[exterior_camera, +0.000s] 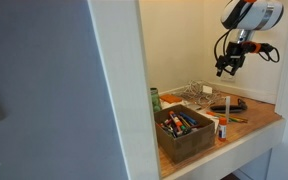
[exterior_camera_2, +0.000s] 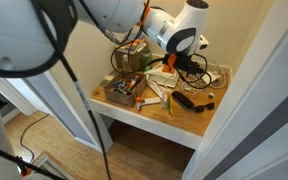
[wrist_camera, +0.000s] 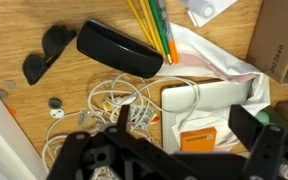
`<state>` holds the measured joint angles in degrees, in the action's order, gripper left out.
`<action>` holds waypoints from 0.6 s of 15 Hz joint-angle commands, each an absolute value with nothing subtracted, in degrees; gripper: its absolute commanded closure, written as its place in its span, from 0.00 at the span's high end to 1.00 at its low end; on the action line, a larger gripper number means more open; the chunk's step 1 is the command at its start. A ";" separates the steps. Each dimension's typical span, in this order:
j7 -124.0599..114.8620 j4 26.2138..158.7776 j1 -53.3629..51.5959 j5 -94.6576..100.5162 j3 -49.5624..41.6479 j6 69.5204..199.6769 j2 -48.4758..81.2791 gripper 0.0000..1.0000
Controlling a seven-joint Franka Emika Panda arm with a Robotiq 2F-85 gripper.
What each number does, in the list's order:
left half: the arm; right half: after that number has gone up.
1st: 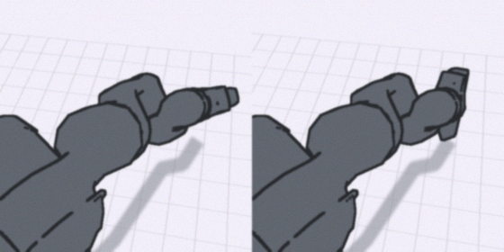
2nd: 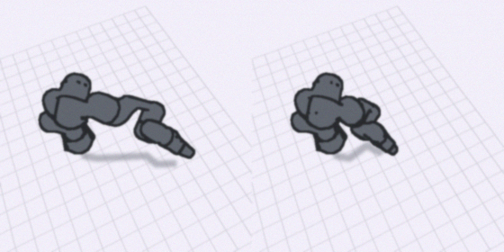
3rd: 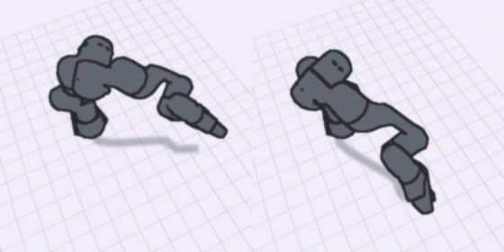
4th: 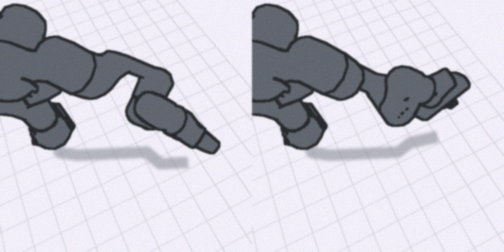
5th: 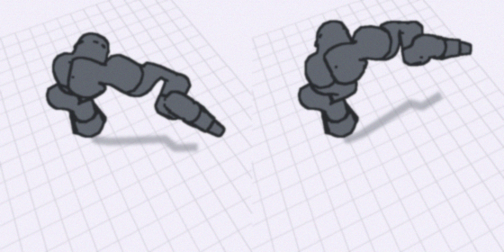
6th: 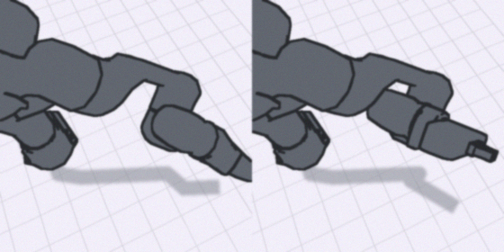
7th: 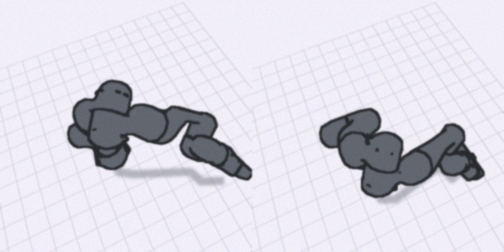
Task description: Take the orange sharpie out of the box and put it on the shelf
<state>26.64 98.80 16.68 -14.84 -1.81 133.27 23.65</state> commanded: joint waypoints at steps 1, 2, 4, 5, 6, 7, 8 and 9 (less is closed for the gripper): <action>14.42 109.64 10.55 -3.08 -5.85 132.32 12.16 1.00; 11.77 111.18 9.32 0.04 -6.17 131.66 9.91 1.00; 5.19 114.76 6.72 6.53 -6.41 130.73 5.51 1.00; 2.56 116.35 5.70 9.30 -6.07 129.74 3.51 1.00; 7.65 110.89 7.75 4.51 -5.70 130.56 8.96 1.00; 5.39 112.57 6.73 6.42 -5.61 129.94 6.98 1.00; 4.27 113.79 6.11 7.22 -5.52 129.73 5.59 1.00; 3.91 114.61 5.89 7.54 -5.50 129.70 4.78 1.00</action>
<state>3.86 114.75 5.99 7.58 -5.38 129.84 4.74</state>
